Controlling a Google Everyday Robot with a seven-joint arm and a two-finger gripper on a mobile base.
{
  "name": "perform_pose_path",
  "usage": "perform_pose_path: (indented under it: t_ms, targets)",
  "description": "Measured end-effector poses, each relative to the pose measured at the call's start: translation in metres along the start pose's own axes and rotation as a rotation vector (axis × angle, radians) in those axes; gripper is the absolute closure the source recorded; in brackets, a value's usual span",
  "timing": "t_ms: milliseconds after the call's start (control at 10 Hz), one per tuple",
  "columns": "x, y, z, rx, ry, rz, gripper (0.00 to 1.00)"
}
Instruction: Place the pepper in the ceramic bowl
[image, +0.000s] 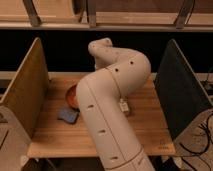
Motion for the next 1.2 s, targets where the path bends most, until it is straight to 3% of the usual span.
perform_pose_path:
  t_ms: [300, 600, 900, 1200]
  targets:
    - [0.003, -0.001, 0.007, -0.003, -0.004, 0.005, 0.20]
    - [0.016, -0.013, 0.025, 0.007, -0.066, 0.029, 0.20]
    - [0.013, -0.026, 0.017, 0.056, -0.143, -0.024, 0.20]
    - [0.015, -0.023, 0.016, 0.051, -0.162, -0.069, 0.20]
